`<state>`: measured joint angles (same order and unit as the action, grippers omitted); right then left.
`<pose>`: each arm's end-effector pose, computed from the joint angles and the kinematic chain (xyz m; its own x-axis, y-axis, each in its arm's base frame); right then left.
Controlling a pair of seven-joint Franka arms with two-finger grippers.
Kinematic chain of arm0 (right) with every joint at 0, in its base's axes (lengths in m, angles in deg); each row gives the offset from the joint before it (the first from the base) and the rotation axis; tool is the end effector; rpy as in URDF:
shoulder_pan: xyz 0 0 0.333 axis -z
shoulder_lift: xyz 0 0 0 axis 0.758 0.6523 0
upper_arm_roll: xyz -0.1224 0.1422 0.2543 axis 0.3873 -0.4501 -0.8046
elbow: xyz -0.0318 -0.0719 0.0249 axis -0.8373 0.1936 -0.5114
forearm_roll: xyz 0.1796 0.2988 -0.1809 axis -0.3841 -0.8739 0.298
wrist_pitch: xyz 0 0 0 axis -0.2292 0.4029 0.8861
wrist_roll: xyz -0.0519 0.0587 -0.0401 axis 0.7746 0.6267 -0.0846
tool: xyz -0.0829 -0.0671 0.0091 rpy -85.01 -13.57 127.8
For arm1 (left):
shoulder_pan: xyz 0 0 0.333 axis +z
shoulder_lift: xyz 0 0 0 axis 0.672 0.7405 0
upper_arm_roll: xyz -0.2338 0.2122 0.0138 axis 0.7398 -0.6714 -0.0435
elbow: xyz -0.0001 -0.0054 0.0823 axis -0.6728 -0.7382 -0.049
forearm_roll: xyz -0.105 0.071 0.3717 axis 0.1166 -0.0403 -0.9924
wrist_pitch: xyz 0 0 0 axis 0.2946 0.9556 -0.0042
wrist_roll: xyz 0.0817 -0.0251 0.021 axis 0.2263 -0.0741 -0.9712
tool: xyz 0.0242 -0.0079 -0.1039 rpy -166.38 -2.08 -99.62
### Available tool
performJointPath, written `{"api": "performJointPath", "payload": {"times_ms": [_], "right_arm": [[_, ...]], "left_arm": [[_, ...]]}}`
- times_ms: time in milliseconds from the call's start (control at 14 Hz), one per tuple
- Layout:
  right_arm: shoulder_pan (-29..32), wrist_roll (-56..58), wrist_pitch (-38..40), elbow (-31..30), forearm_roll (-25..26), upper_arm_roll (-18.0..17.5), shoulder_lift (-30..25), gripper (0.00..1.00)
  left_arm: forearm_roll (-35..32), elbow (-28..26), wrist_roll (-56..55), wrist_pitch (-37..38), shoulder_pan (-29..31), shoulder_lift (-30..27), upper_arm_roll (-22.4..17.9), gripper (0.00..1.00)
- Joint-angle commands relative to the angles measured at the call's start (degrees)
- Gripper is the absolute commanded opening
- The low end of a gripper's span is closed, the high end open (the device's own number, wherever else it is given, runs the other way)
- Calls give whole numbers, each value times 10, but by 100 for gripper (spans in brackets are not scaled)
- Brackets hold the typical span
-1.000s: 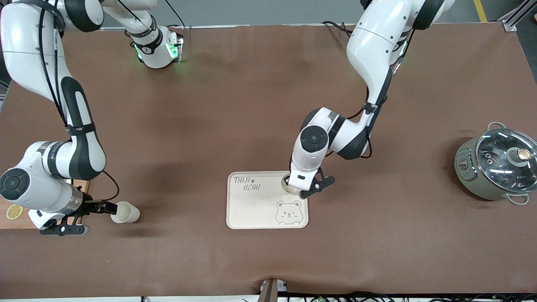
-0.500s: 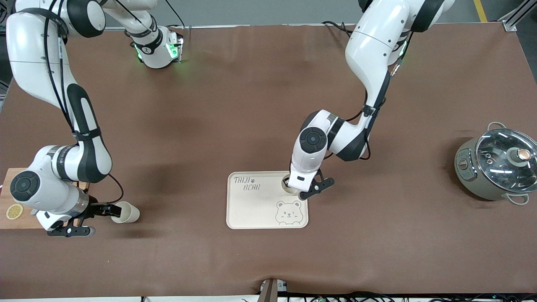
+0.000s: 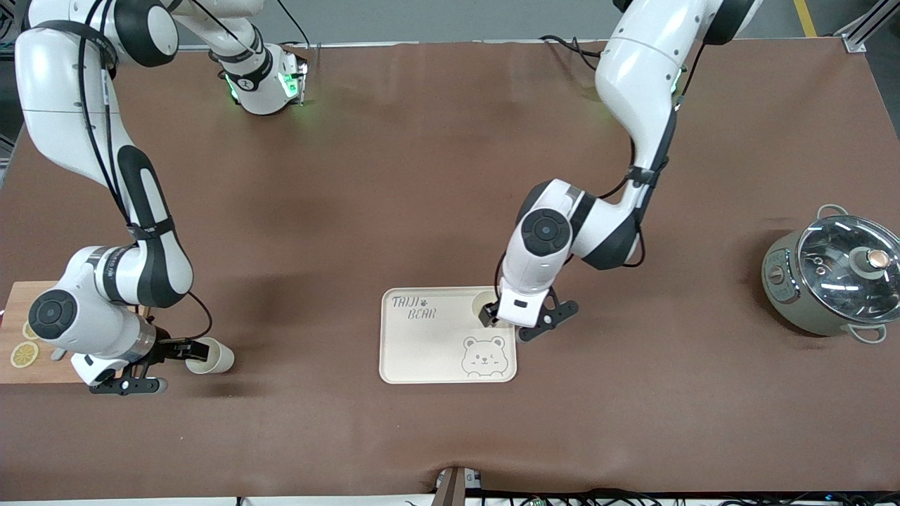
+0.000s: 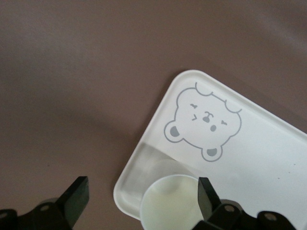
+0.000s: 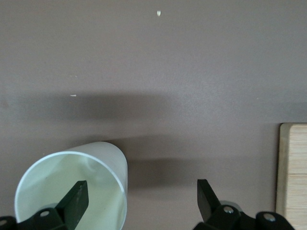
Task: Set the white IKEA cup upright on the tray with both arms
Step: 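Lower the cup onto the tray and open the left gripper, then withdraw the left gripper toward the pot while the right gripper grasps the cup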
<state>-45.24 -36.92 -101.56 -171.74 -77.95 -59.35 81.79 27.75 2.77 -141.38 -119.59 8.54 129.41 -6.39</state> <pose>0.7308 -0.0532 0.2275 0.9980 0.0139 0.0622 0.0123 -0.9996 0.0262 0.6385 -0.3838 0.2955 0.8695 0.4902 0.0608 0.4843 -0.8702 0.0902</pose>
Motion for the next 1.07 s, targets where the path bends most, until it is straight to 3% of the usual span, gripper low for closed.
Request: {"api": "performJointPath", "payload": {"times_ms": [0, 357, 571, 857, 1000], "right_arm": [[5, 8, -8, -2, -5, -4, 3, 100], [1, 2, -11, -2, -7, -7, 7, 100], [1, 7, -11, -2, -34, -7, 9, 100], [0, 8, -12, -2, -35, -7, 10, 100], [1, 8, -13, -2, -35, -7, 10, 100]], "left_arm": [[15, -7, 79, 63, 42, -58, 5, 100], [20, -12, 380, 151, 163, -130, 4, 100], [17, -15, 524, 183, 230, -150, 2, 100], [-11, -26, 609, 185, 274, -149, 2, 100], [-8, -64, 611, 175, 279, -183, 3, 100]]}}
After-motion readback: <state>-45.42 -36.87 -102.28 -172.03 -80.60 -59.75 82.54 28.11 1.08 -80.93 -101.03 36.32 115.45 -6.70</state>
